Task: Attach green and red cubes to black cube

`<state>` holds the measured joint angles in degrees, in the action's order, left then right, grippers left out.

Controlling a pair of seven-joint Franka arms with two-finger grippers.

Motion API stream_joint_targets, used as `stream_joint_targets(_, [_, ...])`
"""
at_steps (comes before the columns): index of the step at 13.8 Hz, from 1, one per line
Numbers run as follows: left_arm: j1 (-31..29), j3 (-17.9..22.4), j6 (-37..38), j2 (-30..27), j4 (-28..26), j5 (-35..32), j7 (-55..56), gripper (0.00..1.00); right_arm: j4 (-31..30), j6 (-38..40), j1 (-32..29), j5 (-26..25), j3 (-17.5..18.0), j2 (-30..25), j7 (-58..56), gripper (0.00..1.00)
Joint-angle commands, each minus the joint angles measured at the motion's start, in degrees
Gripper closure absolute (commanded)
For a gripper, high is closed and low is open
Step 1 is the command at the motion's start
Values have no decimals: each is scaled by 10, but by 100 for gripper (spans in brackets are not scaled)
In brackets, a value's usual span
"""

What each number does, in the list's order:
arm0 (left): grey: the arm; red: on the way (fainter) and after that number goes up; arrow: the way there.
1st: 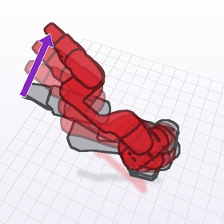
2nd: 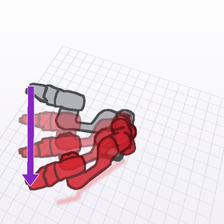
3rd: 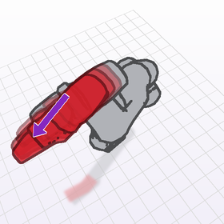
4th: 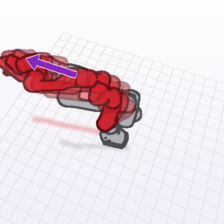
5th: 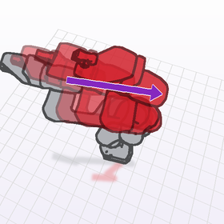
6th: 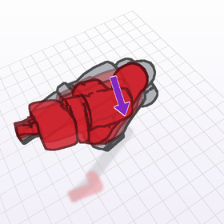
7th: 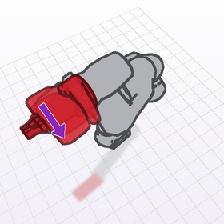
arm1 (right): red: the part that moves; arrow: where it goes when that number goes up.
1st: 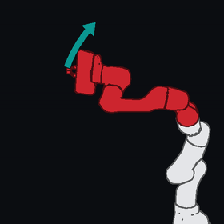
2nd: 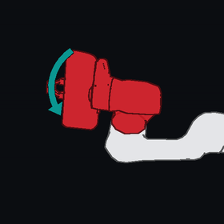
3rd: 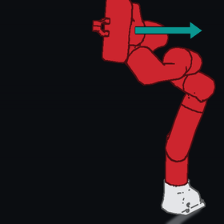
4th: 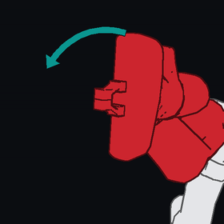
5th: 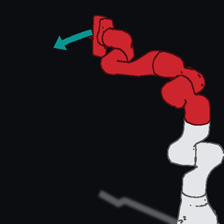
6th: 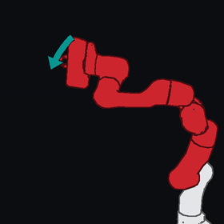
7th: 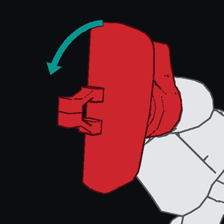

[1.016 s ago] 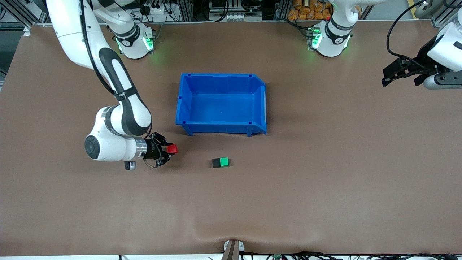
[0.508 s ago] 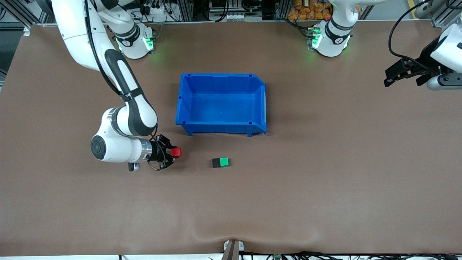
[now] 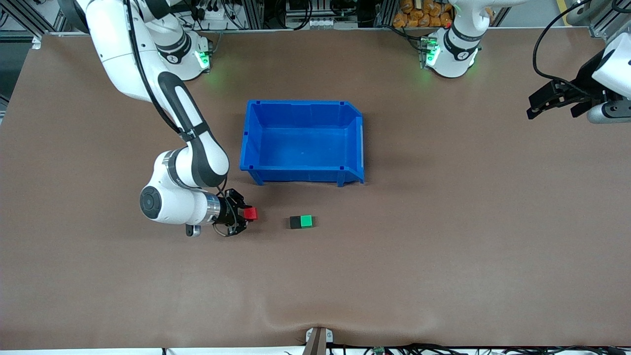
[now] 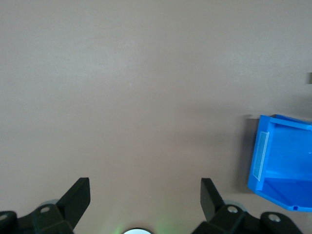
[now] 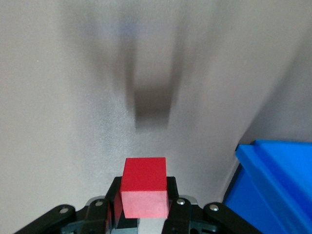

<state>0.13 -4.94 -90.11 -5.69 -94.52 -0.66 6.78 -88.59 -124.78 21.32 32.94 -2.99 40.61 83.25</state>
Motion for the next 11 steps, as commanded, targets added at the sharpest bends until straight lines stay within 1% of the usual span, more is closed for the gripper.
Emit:
stream_joint_targets(1, [-3,-2,-4,0,3,8,-8,0,32,2,8,11,-4,18,27,100])
stream_joint_targets(3, [-5,-2,-4,0,3,9,-8,0,43,-7,14,11,-4,26,41,100])
stream_joint_targets(8, [-4,-2,-8,4,4,11,-8,0,44,-67,35,12,-4,46,60,100])
stream_joint_targets(11, [-3,-2,-8,4,4,11,-8,0,67,-76,45,28,-4,68,81,100])
